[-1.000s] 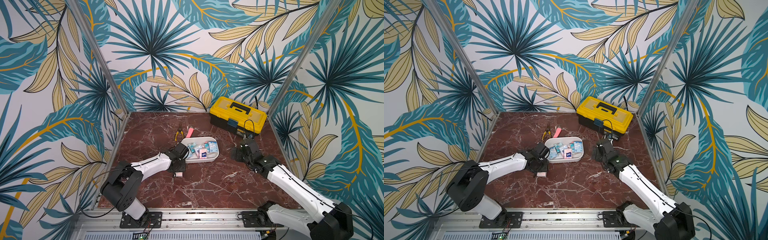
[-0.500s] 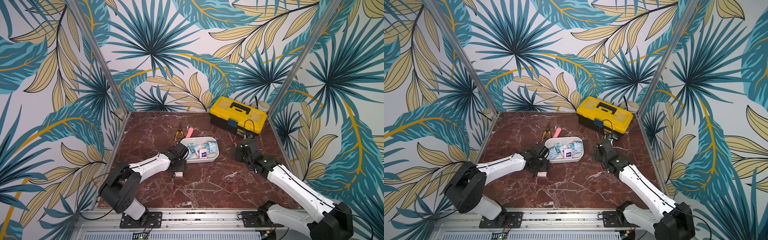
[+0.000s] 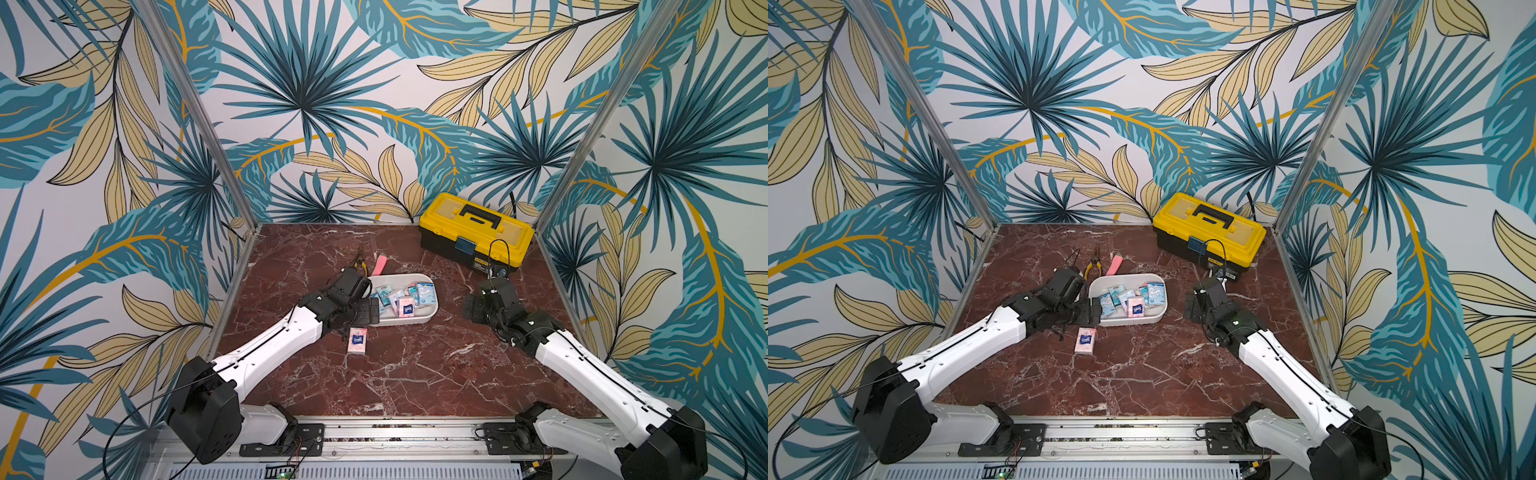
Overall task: Take the pocket tissues out of the storage box
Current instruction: Pick up the pocket tissues from the storage box.
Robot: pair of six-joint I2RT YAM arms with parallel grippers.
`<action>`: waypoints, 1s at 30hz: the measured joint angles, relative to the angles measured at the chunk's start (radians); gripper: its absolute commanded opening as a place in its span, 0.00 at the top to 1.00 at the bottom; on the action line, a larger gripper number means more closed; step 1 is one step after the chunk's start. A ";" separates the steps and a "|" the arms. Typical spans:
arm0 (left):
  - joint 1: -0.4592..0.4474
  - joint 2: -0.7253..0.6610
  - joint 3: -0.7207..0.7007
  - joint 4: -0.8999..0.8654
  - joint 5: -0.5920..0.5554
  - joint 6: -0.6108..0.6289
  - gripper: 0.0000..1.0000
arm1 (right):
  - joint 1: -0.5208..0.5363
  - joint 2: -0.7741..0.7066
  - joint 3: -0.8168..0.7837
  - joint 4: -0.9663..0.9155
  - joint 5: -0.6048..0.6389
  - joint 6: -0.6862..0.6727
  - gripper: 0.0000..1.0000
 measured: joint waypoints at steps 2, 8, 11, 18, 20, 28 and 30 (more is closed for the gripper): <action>-0.013 0.008 0.042 0.001 0.000 0.002 0.02 | 0.000 -0.013 0.000 0.000 0.000 -0.002 0.01; -0.078 0.121 0.231 -0.002 -0.027 0.014 0.02 | 0.000 -0.033 0.000 0.000 0.004 -0.003 0.01; -0.113 0.212 0.324 -0.005 -0.054 0.016 0.02 | 0.000 -0.034 0.000 0.000 0.004 -0.002 0.01; -0.181 0.423 0.489 -0.050 -0.123 -0.002 0.03 | 0.000 -0.060 -0.019 -0.001 0.010 0.002 0.01; -0.190 0.460 0.510 -0.061 -0.137 -0.013 0.04 | 0.000 -0.072 -0.028 -0.002 0.013 0.002 0.01; -0.195 0.558 0.540 -0.086 -0.160 -0.053 0.11 | -0.002 -0.092 -0.043 -0.007 0.029 0.002 0.01; -0.194 0.579 0.550 -0.088 -0.156 -0.058 0.13 | -0.002 -0.092 -0.043 -0.007 0.031 0.002 0.01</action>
